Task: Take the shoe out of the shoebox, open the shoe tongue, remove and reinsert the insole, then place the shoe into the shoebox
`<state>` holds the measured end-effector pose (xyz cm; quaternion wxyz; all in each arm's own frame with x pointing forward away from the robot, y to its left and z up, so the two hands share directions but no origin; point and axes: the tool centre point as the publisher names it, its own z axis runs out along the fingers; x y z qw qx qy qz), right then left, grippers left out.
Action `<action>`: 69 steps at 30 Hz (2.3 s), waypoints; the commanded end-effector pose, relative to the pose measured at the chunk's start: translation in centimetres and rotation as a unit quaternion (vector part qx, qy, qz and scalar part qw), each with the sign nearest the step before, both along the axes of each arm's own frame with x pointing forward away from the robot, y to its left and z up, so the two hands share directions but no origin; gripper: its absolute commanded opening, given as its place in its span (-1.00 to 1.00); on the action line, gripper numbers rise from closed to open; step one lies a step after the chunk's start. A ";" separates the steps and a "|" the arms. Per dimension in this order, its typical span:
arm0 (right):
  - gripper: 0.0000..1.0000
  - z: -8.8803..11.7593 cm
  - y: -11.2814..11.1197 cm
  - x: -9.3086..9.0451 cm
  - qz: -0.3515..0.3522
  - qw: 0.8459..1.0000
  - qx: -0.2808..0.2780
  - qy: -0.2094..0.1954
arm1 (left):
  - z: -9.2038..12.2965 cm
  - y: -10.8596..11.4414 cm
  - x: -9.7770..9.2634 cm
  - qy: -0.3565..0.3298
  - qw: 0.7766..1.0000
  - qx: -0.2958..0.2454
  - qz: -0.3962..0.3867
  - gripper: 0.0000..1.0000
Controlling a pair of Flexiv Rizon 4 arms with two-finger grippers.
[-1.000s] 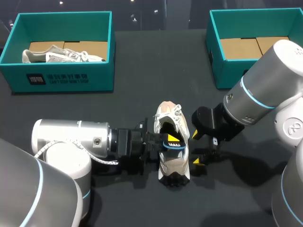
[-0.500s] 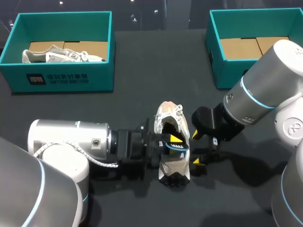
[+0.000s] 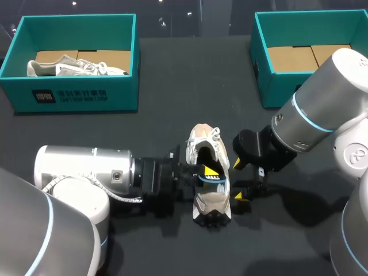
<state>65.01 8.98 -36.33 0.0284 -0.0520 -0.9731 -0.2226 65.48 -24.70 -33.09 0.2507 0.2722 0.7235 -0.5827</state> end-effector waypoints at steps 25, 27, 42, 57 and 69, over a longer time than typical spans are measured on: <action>1.00 0.0 0.1 -0.2 -0.001 1.000 -0.001 -0.002 | 2.1 0.1 -1.2 0.016 0.999 0.036 0.012 -1.00; 1.00 0.0 0.1 -0.2 -0.001 1.000 -0.001 -0.002 | 1.5 -0.3 -1.1 0.014 0.999 0.040 0.009 -1.00; 1.00 0.0 0.1 -0.2 -0.001 1.000 -0.001 -0.002 | -1.4 -0.9 1.8 -0.034 0.997 0.061 0.027 -1.00; 1.00 0.0 0.1 -0.2 -0.001 1.000 -0.001 -0.002 | 1.4 0.7 -0.5 0.014 0.997 0.077 0.025 -0.41; 1.00 0.0 0.1 -0.2 -0.001 1.000 -0.001 -0.002 | -1.6 -1.0 1.0 -0.028 0.994 0.099 0.021 -1.00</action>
